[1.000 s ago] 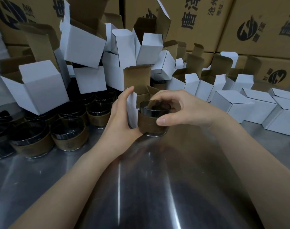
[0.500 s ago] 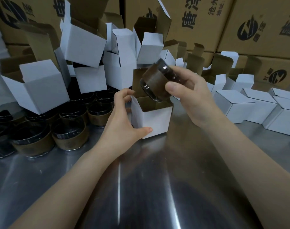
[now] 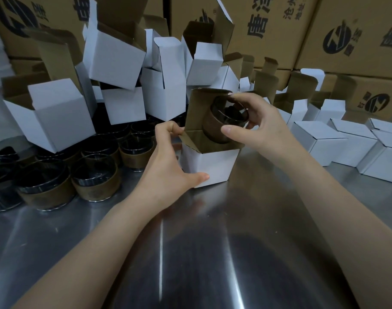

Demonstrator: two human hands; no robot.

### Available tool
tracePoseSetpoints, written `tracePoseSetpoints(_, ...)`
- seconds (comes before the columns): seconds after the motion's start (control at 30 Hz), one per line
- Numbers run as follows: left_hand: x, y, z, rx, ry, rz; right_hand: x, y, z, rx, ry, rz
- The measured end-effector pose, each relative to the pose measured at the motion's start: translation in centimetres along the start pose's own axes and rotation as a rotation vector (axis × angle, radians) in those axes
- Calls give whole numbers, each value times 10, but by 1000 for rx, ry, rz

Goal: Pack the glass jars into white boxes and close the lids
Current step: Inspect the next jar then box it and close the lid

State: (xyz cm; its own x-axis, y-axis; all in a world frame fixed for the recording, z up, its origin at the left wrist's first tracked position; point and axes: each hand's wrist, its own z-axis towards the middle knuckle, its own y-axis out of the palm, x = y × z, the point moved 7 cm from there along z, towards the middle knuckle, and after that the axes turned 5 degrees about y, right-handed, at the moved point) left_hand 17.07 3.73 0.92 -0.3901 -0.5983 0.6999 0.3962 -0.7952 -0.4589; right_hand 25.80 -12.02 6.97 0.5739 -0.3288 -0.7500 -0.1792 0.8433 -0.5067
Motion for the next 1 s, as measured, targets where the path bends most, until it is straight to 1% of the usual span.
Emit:
tracePoseSetpoints(0.1,-2,0,-1,10,13,-2,0,1,2,-27,3,-38)
tracePoseSetpoints(0.2,-3,1,-1,18,21,-7,-7,4,-1,-44,-34,-141)
tracePoseSetpoints(0.3,-3,1,-2,19,32,-16,-8,11,-4,-100,-27,-221)
tracePoseSetpoints(0.37,-2,1,-2,17,47,-16,-6,15,-3,-139,13,-249)
tracePoseSetpoints(0.47,0,2,-3,6,74,-16,-1,13,0,-156,76,-252)
tracePoseSetpoints(0.6,3,4,-4,-6,100,7,5,12,2,-200,136,-315)
tracePoseSetpoints(0.73,9,5,-4,-16,149,74,9,12,3,-196,209,-334)
tracePoseSetpoints(0.9,17,5,-5,-44,210,115,14,15,0,-242,309,-310)
tracePoseSetpoints(1.0,20,6,-5,-63,222,111,15,15,-2,-257,365,-236)
